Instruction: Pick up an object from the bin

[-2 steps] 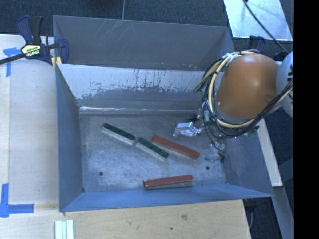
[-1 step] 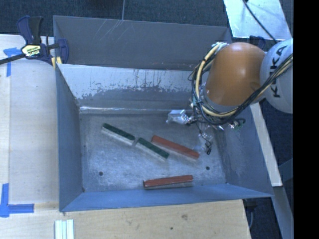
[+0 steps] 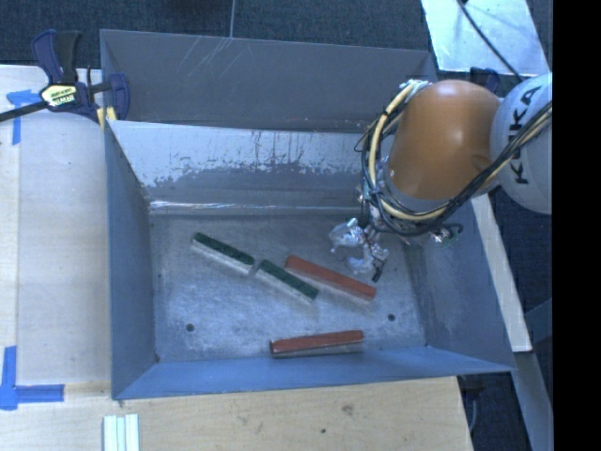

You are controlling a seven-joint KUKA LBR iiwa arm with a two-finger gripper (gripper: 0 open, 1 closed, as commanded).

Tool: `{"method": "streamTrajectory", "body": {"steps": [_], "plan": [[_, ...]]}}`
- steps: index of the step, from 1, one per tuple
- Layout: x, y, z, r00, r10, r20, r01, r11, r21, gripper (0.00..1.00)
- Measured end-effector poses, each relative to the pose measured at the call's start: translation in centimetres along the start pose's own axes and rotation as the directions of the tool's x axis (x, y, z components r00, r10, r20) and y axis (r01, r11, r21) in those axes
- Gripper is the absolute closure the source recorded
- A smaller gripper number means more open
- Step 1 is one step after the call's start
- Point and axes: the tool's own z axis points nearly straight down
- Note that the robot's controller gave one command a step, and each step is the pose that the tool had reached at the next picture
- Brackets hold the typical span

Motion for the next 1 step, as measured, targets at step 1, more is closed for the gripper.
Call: {"method": "streamTrajectory", "body": {"steps": [1], "plan": [[0.01,-0.01,0.0,1.0,0.001,0.0,-0.001,1.0,0.0,0.0]]}}
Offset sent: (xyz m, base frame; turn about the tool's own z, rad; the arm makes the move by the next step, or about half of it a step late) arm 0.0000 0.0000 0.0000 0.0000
